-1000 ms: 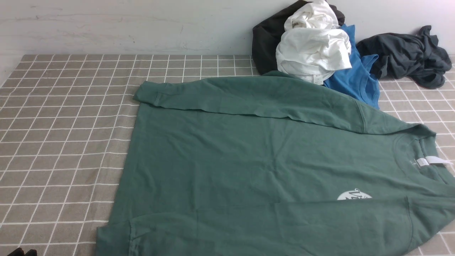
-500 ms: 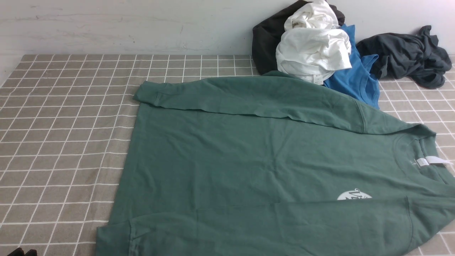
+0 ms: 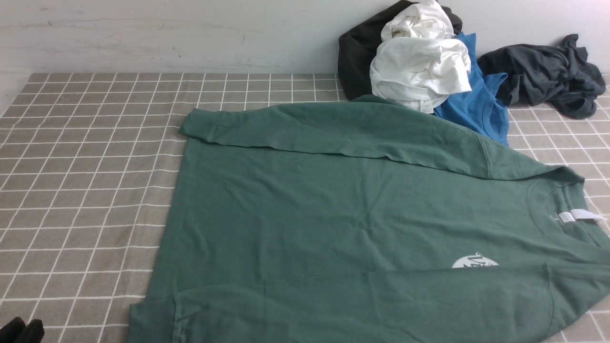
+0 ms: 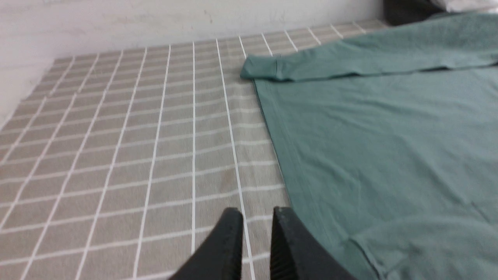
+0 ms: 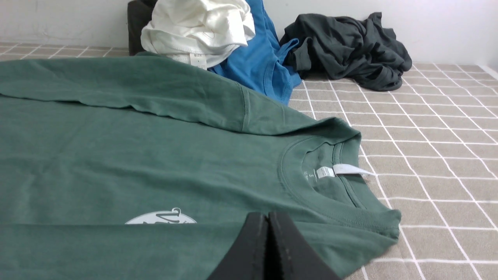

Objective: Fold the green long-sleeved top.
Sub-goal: Use the left arm to clamp the cuff closest to it

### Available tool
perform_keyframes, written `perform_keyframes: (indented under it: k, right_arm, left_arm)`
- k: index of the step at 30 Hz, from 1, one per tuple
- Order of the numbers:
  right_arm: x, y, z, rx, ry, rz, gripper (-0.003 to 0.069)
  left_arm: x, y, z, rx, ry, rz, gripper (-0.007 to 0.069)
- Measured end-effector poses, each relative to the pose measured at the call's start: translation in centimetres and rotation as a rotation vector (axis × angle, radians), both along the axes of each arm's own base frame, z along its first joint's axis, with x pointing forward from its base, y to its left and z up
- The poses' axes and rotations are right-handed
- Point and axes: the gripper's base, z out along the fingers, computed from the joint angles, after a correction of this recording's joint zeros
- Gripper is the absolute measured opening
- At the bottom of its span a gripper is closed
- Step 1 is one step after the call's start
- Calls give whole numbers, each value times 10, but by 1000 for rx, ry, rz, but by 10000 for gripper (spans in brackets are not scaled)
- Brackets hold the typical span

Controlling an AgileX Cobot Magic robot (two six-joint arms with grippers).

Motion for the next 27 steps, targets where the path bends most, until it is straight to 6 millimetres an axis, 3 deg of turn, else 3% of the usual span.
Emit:
perform_keyframes:
  k: [12,18,20,22,23,25,26,27]
  right_arm:
    - [-1,3,33,-2,-365,37,-14]
    - [-6,5,50,110,-554,71,-14]
    - [-9,5,56,120,-615,80,-14]
    - [-11,5,68,119,-634,78,-14]
    - [-15,5,89,108,-657,75,-14]
    - [-16,5,113,87,-645,69,-13]
    - [-16,5,120,81,-646,68,-13]
    - [-13,4,139,56,-602,57,-13]
  left_arm:
    - [0,4,30,-33,-330,40,98]
    - [-4,7,49,-240,-505,55,97]
    - [-8,6,68,-218,-532,39,79]
    - [-14,5,100,-173,-554,27,40]
    - [-14,4,124,-124,-544,25,17]
    - [-13,4,160,-71,-514,27,-1]
    - [-9,3,162,-62,-497,27,-2]
    - [0,3,179,-33,-441,29,-8]
